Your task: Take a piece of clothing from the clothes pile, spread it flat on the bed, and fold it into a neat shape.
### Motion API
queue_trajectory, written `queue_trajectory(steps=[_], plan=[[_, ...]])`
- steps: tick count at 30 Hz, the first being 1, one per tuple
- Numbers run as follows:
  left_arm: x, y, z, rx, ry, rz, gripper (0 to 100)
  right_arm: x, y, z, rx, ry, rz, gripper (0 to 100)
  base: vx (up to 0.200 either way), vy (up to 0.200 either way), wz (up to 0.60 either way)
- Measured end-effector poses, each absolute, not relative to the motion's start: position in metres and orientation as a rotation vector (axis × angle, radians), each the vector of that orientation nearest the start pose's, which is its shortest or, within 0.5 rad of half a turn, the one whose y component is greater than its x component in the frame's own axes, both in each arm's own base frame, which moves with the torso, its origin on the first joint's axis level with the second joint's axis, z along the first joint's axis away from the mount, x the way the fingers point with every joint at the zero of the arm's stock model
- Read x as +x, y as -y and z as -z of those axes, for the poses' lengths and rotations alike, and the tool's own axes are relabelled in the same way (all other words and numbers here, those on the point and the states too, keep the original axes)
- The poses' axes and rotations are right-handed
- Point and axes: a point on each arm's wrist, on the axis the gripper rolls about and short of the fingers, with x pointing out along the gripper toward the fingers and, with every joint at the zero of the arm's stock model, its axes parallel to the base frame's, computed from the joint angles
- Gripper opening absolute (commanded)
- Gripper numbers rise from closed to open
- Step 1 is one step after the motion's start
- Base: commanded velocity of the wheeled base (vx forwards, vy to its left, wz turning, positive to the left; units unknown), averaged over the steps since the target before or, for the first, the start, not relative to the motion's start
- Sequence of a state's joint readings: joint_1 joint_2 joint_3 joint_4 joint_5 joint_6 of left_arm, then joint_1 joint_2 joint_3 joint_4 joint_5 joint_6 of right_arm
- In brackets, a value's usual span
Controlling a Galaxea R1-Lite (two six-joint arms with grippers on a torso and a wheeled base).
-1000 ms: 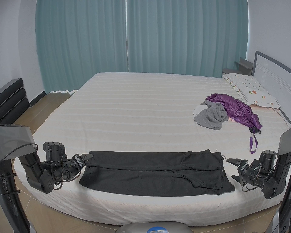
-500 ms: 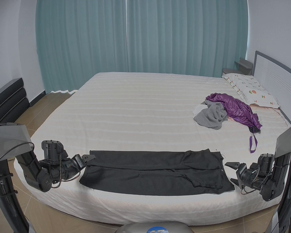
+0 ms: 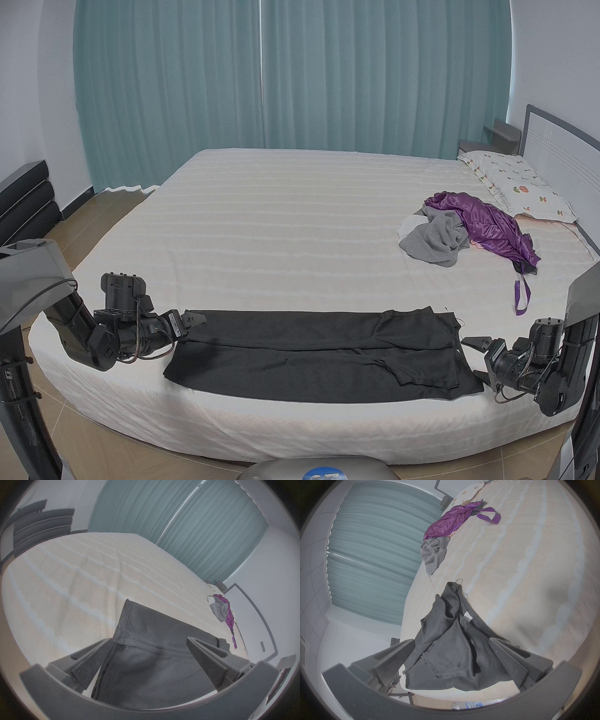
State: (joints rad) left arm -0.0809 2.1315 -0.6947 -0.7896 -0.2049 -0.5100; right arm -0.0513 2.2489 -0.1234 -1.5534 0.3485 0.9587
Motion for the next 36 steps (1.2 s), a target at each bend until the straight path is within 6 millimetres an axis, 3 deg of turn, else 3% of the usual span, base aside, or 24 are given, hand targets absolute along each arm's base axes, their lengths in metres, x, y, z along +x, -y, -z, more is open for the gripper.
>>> queue_trajectory(steps=[14,36], plan=[[0.359,0.036,0.006,-0.49,-0.671,0.114,100,0.245,-0.002,0.011,1.031,-0.685,-0.017,100,0.0,0.0,0.0],[0.362,0.041,0.022,-0.471,-0.699,0.091,100,0.244,-0.002,0.01,1.029,-0.683,-0.019,100,0.0,0.0,0.0]])
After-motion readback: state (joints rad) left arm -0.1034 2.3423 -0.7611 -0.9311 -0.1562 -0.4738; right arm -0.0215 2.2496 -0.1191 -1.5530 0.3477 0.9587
